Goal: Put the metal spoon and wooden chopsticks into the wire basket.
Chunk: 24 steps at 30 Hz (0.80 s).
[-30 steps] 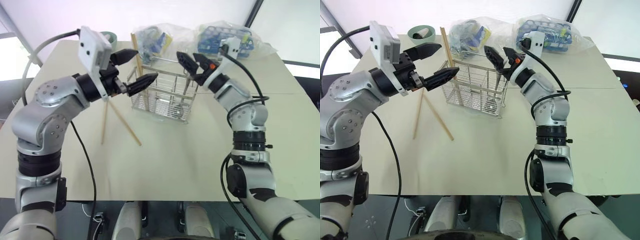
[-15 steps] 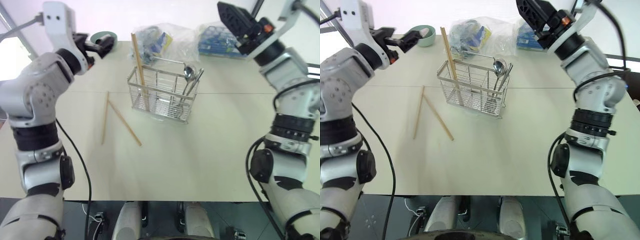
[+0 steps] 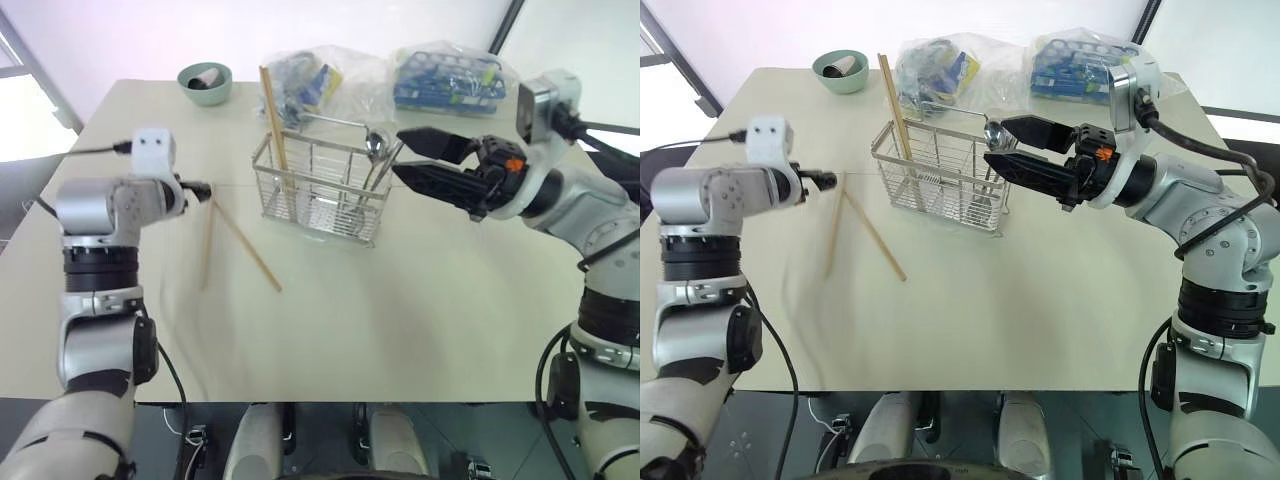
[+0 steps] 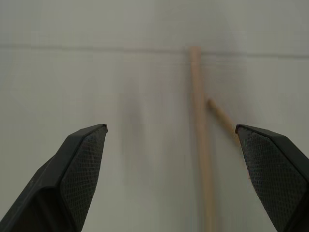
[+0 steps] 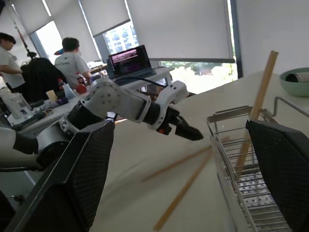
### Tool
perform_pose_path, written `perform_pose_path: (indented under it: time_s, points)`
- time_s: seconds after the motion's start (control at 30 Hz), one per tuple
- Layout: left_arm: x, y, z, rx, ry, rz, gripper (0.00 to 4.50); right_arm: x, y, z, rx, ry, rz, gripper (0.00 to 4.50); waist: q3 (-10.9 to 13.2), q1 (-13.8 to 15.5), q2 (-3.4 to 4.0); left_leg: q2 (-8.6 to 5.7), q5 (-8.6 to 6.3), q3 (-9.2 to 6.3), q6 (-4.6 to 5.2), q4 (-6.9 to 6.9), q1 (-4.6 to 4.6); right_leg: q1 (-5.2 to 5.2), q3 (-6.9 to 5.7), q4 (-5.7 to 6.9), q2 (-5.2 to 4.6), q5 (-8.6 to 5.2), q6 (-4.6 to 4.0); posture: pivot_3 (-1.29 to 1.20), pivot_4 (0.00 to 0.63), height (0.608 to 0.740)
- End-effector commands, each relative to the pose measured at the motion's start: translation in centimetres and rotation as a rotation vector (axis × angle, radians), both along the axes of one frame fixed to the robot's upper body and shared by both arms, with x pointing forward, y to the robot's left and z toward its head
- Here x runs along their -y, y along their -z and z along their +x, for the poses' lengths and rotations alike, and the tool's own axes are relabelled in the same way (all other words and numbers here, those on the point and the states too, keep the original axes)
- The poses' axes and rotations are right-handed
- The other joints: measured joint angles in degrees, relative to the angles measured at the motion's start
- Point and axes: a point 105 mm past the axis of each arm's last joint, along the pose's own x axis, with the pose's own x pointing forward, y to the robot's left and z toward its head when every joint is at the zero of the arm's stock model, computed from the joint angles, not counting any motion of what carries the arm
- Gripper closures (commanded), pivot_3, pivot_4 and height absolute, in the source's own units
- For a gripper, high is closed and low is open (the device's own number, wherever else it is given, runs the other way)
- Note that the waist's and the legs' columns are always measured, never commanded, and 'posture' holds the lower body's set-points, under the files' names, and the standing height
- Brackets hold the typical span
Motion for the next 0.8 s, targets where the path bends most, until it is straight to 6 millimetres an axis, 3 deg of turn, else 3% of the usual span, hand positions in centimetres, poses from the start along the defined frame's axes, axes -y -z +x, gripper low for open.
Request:
perform_pose_path:
  time_s: [0.03,0.27,0.6,0.7,0.8]
  points:
    - [0.6,-1.6,-0.8,0.038,0.026,-0.039,0.0,0.6,-0.6,-0.2,0.046,0.05,0.015,0.04,0.0,0.1,-0.06,0.0,0.04,0.0,-0.07,0.0,-0.02,-0.01,0.0,0.0,-0.01,0.0,0.0,0.0,0.15,0.708]
    - [2.1,0.5,-1.2,-0.026,0.067,-0.029,0.0,0.2,-0.3,-0.2,0.037,0.063,0.031,0.04,0.0,1.1,-0.06,-0.01,0.05,-0.01,-0.1,0.01,0.0,0.01,0.0,-0.02,-0.04,0.01,-0.01,0.0,0.15,0.708]
    - [1.3,2.0,-1.1,-0.074,0.043,0.021,0.0,0.8,-0.2,0.6,0.017,0.118,0.049,0.04,0.0,1.3,-0.08,-0.01,0.05,0.0,-0.1,0.01,-0.01,0.0,0.0,-0.02,-0.05,0.01,-0.01,0.0,0.15,0.708]
    - [1.6,2.0,-0.8,-0.065,0.056,0.011,0.88,0.7,0.1,0.5,0.012,0.115,0.035,0.0,0.0,1.3,-0.09,-0.01,0.04,0.0,-0.09,0.01,-0.01,0.01,0.0,-0.03,-0.05,0.01,-0.01,0.0,0.15,0.708]
    - [1.8,2.0,-0.5,-0.065,0.061,0.006,2.47,0.8,0.2,0.4,0.011,0.112,0.028,0.0,0.0,1.3,-0.09,-0.02,0.04,0.01,-0.09,0.01,-0.01,0.01,0.0,-0.03,-0.06,0.01,-0.01,0.0,0.15,0.708]
